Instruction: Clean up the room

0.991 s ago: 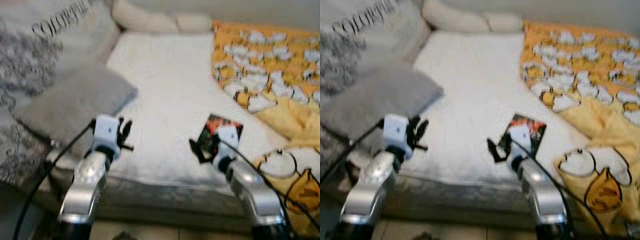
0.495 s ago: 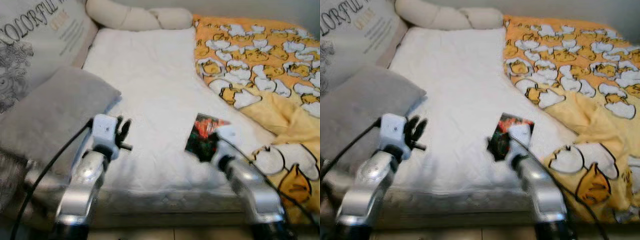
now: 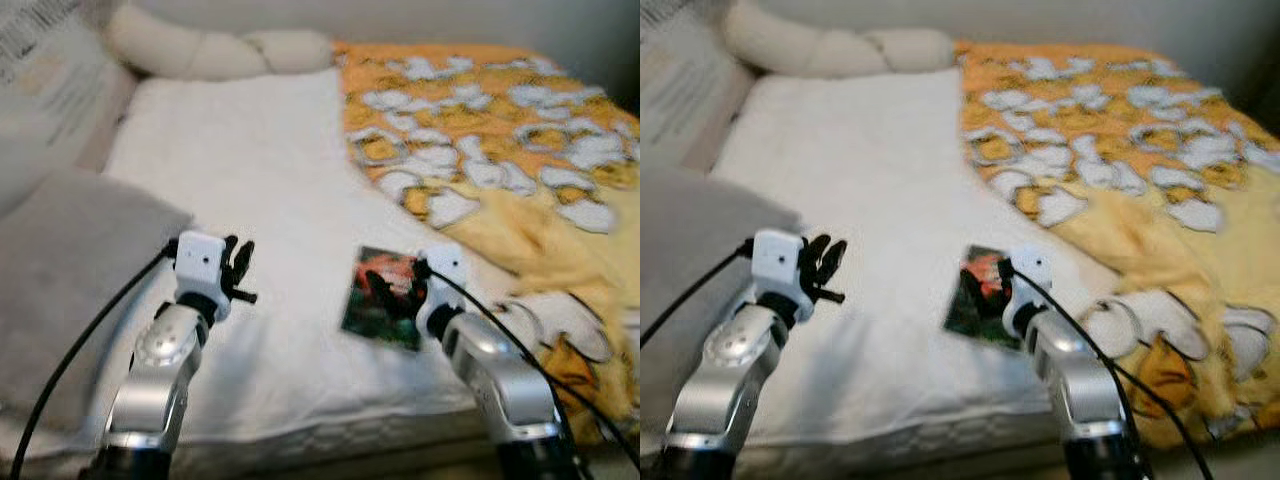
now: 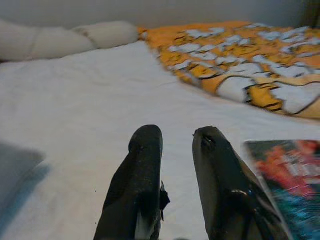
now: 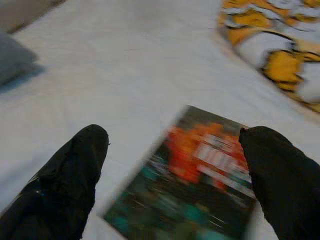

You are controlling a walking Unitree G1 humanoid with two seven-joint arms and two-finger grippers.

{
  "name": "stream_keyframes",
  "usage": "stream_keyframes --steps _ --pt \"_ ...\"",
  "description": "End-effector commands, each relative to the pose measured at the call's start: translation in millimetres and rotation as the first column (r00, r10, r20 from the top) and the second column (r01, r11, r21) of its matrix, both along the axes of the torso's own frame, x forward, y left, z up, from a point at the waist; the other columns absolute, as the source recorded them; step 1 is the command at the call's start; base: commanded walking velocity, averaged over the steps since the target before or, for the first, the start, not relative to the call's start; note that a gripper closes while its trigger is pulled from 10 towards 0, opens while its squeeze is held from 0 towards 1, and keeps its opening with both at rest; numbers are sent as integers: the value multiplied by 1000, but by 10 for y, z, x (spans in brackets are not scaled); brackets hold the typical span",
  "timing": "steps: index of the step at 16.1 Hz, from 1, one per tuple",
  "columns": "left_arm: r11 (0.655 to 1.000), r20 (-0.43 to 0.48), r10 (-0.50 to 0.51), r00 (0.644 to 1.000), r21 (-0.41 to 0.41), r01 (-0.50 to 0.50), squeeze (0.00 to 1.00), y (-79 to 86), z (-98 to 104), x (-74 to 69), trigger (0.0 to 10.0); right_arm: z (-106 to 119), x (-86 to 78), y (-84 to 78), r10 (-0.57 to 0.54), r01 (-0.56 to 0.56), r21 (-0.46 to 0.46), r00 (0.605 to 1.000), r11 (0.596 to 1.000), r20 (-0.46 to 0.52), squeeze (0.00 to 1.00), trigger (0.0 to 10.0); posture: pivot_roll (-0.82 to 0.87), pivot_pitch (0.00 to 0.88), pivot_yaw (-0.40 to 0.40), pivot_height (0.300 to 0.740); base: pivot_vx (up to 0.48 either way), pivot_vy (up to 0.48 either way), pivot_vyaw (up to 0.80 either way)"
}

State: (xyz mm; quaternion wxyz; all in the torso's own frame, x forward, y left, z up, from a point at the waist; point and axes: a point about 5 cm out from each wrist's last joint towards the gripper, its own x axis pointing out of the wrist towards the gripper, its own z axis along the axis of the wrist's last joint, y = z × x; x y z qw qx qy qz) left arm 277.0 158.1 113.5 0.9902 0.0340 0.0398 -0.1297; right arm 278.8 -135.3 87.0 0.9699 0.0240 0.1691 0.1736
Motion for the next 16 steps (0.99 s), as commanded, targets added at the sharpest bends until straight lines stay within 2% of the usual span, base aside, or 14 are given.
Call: stream_keyframes --steps 1,3,4,5,7,8,9,10,13,16 --pt "999 20 -36 999 -4 36 0 -69 49 -6 10000 -5 31 -103 -28 28 -23 1000 999 -14 0 10000 -32 0 3 740 0 0 0" --pt "997 14 -83 996 -5 83 0 -88 61 -10 10000 -46 88 -183 -40 38 -41 998 998 -48 0 10000 -31 0 5 740 0 0 0" --pt "989 11 -147 989 -14 147 0 -108 79 -21 10000 -80 154 -262 -72 71 -5 994 997 -81 1000 10000 -25 0 11 740 0 0 0" --pt "975 -6 -222 975 -30 222 1000 -138 92 -44 10000 -116 211 -331 -95 98 21 989 995 -109 1000 10000 -24 0 16 740 0 0 0" --pt "938 -53 -346 937 -14 346 1000 -194 105 -95 10000 -218 293 -434 -127 139 67 978 988 -167 1000 10000 -20 0 29 740 0 0 0" --pt "928 -64 -372 926 -1 373 1000 -203 112 -106 10000 -250 317 -461 -143 158 75 973 985 -180 1000 10000 -15 0 32 740 0 0 0" --pt "895 -98 -446 890 -11 447 1000 -232 125 -148 10000 -321 353 -506 -169 192 95 962 977 -214 1000 10000 -11 0 38 740 0 0 0" --pt "844 -148 -534 833 -27 536 1000 -259 138 -219 10000 -407 373 -550 -196 229 109 948 967 -253 1000 10000 -2 0 42 740 0 0 0" --pt "783 -232 -606 761 -8 621 1000 -236 125 -313 10000 -574 344 -597 -221 276 126 916 953 -336 1000 10000 16 0 50 740 0 0 0" --pt "775 -285 -602 746 15 631 1000 -186 118 -362 10000 -792 217 -583 -221 350 215 859 912 -462 1000 10000 37 0 55 740 0 0 0"
